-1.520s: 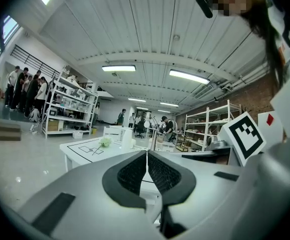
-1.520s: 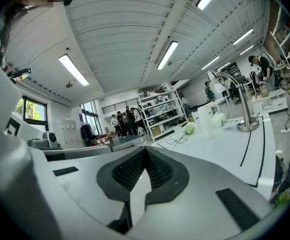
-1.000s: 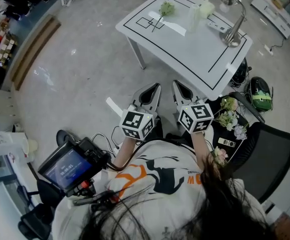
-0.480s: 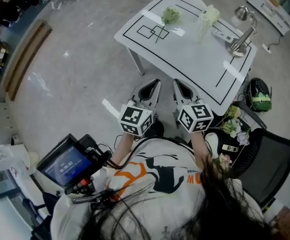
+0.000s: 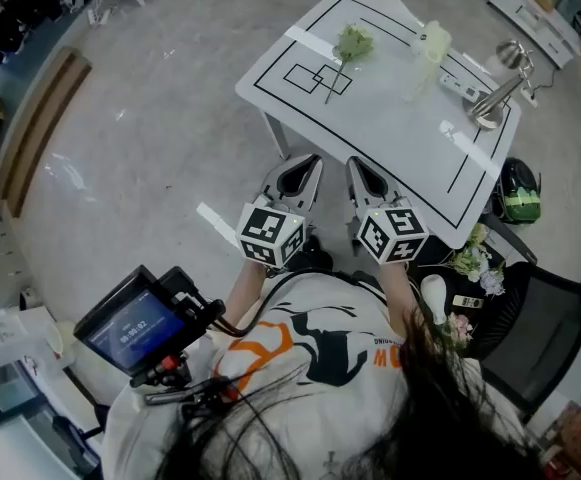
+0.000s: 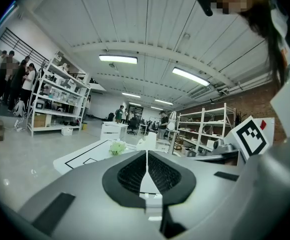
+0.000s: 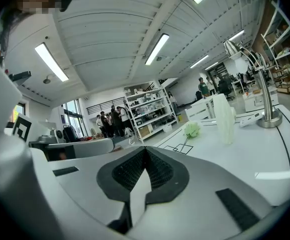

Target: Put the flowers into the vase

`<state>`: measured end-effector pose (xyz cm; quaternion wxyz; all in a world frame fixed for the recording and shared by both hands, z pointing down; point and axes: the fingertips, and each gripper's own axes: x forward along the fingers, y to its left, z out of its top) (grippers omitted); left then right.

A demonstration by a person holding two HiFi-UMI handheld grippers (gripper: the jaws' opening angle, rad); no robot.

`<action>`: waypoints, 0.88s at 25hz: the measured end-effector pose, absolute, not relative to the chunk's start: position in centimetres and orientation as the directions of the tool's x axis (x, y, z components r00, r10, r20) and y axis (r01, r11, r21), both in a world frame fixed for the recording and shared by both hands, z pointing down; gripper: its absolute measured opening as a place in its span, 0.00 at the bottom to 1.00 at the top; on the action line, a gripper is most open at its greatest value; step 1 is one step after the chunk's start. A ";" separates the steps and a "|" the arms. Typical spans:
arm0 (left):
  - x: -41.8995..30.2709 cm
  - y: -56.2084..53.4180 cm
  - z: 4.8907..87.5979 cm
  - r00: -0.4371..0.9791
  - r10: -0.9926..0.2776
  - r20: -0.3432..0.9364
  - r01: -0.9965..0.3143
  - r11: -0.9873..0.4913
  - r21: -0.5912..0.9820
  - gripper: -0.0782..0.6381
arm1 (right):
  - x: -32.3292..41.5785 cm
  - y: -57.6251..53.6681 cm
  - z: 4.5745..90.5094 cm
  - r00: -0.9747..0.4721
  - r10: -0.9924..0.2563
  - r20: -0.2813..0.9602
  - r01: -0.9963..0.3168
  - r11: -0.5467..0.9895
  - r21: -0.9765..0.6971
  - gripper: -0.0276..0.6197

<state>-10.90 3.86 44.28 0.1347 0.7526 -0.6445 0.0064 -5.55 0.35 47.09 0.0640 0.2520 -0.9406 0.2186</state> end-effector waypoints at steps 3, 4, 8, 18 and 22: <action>-12.3 3.6 44.7 0.181 -0.965 0.189 -0.969 -0.142 0.204 0.14 | -6.7 0.1 47.3 -0.859 -0.457 0.232 -0.513 0.765 -0.391 0.06; -12.7 3.5 44.9 0.183 -0.964 0.191 -0.968 -0.142 0.208 0.14 | -7.0 0.1 47.5 -0.856 -0.459 0.237 -0.517 0.761 -0.393 0.06; -13.9 2.7 45.5 0.198 -0.960 0.199 -0.962 -0.152 0.225 0.14 | -7.7 -0.3 47.9 -0.843 -0.473 0.257 -0.538 0.744 -0.396 0.06; -13.8 0.7 46.8 0.252 -0.943 0.216 -0.946 -0.194 0.259 0.14 | -7.3 -1.6 49.0 -0.810 -0.506 0.297 -0.587 0.701 -0.405 0.06; -14.1 -0.5 47.3 0.254 -0.941 0.226 -0.946 -0.193 0.261 0.14 | -7.6 -3.0 49.5 -0.808 -0.506 0.301 -0.589 0.692 -0.418 0.06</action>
